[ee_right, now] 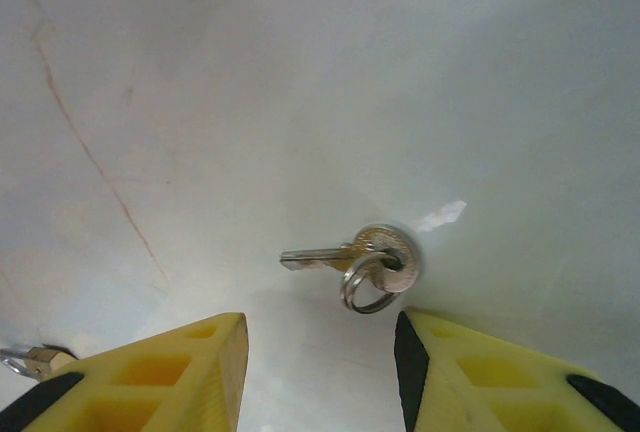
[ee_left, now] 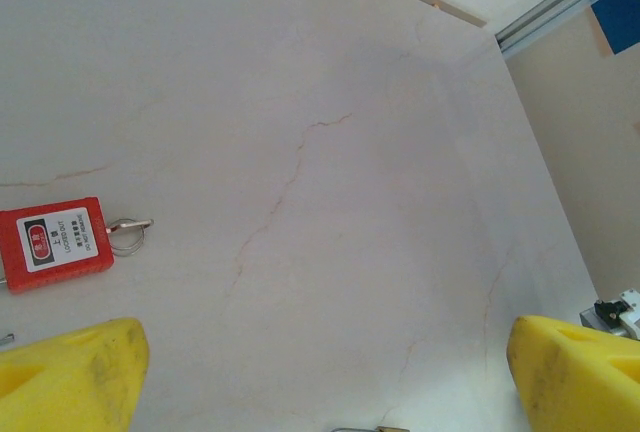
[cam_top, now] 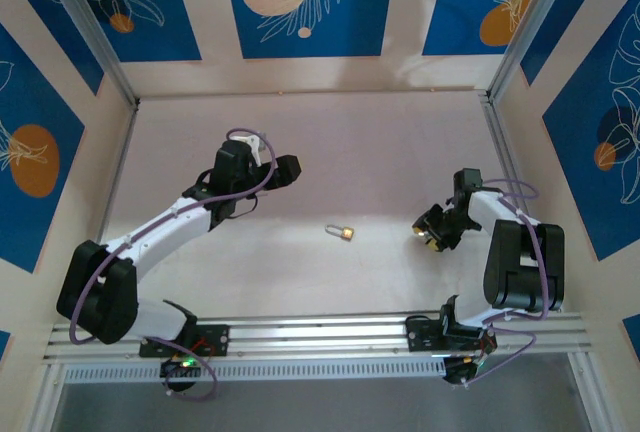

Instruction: Unlock with the key

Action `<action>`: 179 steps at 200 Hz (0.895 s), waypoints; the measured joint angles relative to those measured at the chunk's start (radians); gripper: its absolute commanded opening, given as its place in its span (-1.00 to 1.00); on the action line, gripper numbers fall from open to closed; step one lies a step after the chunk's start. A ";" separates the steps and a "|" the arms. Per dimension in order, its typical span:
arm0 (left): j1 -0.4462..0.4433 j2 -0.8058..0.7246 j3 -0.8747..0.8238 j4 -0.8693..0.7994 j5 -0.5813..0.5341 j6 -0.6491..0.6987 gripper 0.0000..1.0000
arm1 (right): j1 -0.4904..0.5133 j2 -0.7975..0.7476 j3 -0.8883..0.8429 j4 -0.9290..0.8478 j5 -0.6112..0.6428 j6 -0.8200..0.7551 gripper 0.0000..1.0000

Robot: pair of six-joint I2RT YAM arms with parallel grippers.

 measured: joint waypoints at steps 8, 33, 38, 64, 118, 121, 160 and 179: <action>-0.001 0.000 0.000 0.000 0.000 0.000 0.84 | 0.000 -0.004 0.000 -0.008 0.011 0.000 -0.14; -0.004 0.000 0.000 0.000 0.000 0.000 0.84 | 0.032 -0.039 0.014 -0.047 0.071 -0.003 -0.15; -0.004 0.000 0.000 0.000 0.000 0.000 0.84 | 0.041 -0.046 0.019 -0.056 0.085 -0.003 -0.15; -0.005 0.000 0.000 0.000 0.000 0.000 0.84 | 0.084 -0.060 0.060 -0.095 0.163 -0.011 -0.16; -0.005 0.000 0.000 0.000 0.000 0.000 0.84 | 0.222 0.052 0.177 -0.144 0.383 -0.022 -0.45; -0.005 0.000 0.000 0.000 0.000 0.000 0.84 | 0.225 0.059 0.179 -0.145 0.390 -0.022 -0.45; -0.005 0.000 0.000 0.000 0.000 0.000 0.83 | 0.231 0.110 0.182 -0.153 0.434 -0.032 -0.47; -0.005 0.000 0.000 0.000 0.000 0.000 0.83 | 0.229 0.122 0.189 -0.158 0.435 -0.037 -0.48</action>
